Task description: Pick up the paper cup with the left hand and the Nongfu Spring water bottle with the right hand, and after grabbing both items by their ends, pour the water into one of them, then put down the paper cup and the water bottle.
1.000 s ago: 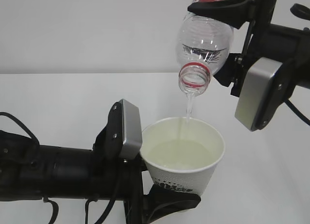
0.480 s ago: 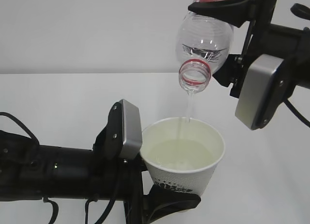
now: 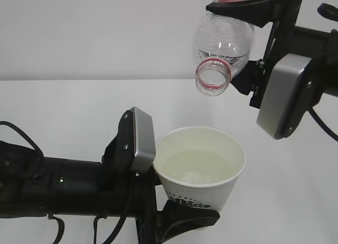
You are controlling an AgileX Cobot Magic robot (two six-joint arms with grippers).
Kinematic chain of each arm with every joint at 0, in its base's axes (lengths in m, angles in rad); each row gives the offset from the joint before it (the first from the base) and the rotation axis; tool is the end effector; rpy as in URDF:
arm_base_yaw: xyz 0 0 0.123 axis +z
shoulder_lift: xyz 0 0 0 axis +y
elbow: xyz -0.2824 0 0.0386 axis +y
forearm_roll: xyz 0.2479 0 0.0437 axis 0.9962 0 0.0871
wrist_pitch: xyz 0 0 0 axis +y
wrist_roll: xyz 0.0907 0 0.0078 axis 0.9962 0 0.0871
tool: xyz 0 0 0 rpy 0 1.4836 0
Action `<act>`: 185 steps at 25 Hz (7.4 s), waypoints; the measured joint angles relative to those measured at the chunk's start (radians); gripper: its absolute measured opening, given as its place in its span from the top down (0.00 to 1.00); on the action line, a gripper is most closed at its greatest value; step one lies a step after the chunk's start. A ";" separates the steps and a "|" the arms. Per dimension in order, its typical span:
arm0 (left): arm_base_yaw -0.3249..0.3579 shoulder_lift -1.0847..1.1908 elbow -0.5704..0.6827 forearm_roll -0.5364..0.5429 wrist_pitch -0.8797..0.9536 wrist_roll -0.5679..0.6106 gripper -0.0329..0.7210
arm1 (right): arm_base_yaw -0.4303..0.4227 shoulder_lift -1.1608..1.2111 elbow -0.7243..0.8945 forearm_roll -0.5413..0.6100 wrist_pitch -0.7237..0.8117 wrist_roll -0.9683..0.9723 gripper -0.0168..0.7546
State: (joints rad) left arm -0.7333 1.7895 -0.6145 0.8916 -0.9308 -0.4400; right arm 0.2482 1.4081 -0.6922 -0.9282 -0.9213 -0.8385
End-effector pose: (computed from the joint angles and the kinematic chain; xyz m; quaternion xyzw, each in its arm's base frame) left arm 0.1854 -0.2434 0.1515 0.5162 0.6173 -0.4041 0.4350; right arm 0.2554 0.1245 0.2809 -0.6589 0.2252 -0.2132 0.6853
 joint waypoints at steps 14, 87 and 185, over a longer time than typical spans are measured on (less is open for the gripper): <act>0.000 0.000 -0.003 0.000 0.000 0.000 0.33 | 0.000 0.000 0.000 -0.006 -0.006 0.106 0.31; 0.000 0.000 -0.003 -0.048 -0.019 0.045 0.33 | 0.000 0.000 0.000 -0.006 -0.008 0.885 0.31; 0.000 0.000 -0.003 -0.057 -0.019 0.045 0.33 | -0.003 0.057 0.000 0.448 0.391 1.067 0.31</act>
State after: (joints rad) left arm -0.7333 1.7895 -0.6172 0.8348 -0.9499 -0.3948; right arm 0.2450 1.4655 -0.6922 -0.4807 -0.5298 0.2286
